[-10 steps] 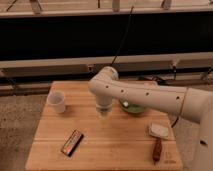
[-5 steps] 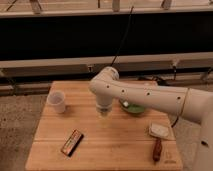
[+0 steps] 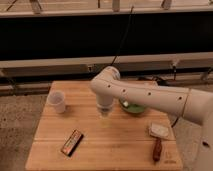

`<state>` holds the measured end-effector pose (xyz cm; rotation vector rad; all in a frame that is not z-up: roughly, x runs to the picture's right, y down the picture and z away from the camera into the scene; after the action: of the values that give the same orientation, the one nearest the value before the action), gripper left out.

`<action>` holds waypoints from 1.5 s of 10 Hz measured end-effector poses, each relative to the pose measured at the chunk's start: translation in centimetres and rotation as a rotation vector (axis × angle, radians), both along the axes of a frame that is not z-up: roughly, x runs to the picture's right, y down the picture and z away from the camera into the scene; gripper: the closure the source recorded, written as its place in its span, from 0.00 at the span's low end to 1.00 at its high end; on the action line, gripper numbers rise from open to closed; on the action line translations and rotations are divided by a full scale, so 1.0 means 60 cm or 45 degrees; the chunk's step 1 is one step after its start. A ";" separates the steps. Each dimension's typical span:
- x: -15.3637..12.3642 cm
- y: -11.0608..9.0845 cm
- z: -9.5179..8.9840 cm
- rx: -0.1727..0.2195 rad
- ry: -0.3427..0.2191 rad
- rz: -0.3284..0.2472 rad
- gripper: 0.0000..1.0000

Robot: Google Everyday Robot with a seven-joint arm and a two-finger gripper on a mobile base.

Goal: Move the arm in a circular motion

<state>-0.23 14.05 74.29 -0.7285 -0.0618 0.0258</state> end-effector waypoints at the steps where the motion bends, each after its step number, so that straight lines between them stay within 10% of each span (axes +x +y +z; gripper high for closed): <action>1: 0.005 -0.010 0.008 -0.007 0.006 0.011 0.20; 15: 0.030 -0.017 0.040 -0.044 0.006 0.053 0.20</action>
<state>1.58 13.05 76.68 -0.7615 -0.0720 0.0681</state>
